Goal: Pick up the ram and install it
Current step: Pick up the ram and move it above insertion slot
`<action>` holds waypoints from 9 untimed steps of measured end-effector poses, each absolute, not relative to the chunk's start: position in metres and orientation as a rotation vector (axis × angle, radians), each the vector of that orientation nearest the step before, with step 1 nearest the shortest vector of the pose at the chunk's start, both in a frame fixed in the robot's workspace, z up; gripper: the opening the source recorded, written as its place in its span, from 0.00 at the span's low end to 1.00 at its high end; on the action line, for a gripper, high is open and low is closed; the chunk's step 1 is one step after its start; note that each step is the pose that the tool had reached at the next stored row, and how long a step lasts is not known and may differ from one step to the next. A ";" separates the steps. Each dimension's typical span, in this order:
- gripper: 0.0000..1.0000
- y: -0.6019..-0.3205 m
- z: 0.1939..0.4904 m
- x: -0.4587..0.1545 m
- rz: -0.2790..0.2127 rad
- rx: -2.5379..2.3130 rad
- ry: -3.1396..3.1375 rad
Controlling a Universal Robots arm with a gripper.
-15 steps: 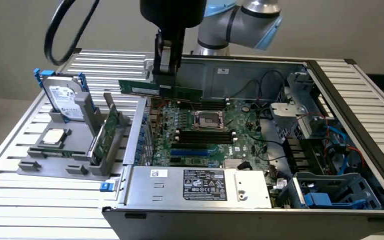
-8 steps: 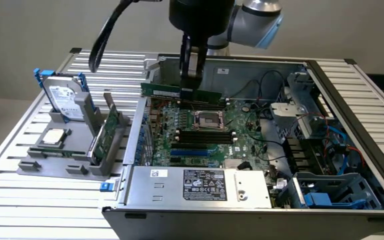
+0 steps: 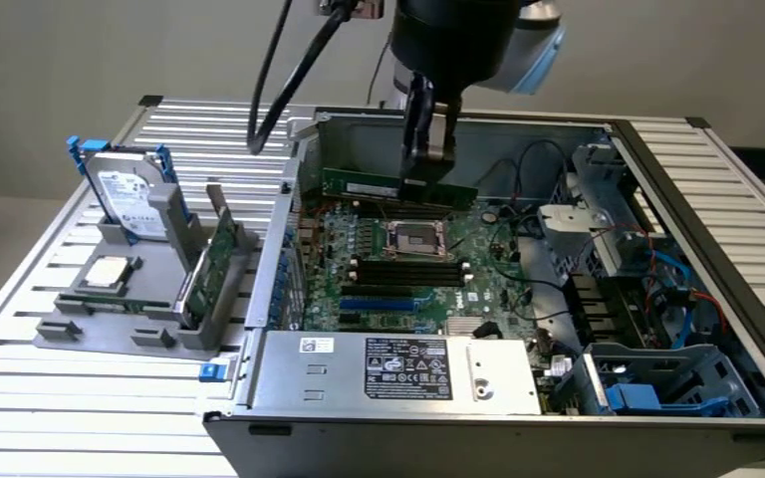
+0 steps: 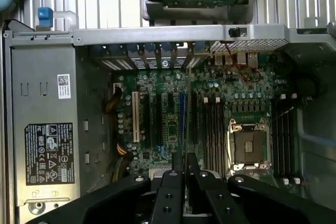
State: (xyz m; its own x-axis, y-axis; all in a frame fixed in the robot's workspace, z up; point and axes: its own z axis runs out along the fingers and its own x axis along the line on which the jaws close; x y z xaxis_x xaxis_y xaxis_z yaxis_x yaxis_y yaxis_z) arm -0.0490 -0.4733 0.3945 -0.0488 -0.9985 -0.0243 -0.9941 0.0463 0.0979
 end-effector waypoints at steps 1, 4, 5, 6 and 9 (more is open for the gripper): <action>0.14 -0.472 0.393 -0.047 -0.136 2.131 -2.235; 0.14 -0.466 0.387 -0.043 -0.135 2.133 -2.234; 0.14 -0.464 0.385 -0.042 -0.135 2.133 -2.234; 0.14 -0.462 0.384 -0.041 -0.135 2.134 -2.233; 0.14 -0.456 0.378 -0.038 -0.135 2.137 -2.230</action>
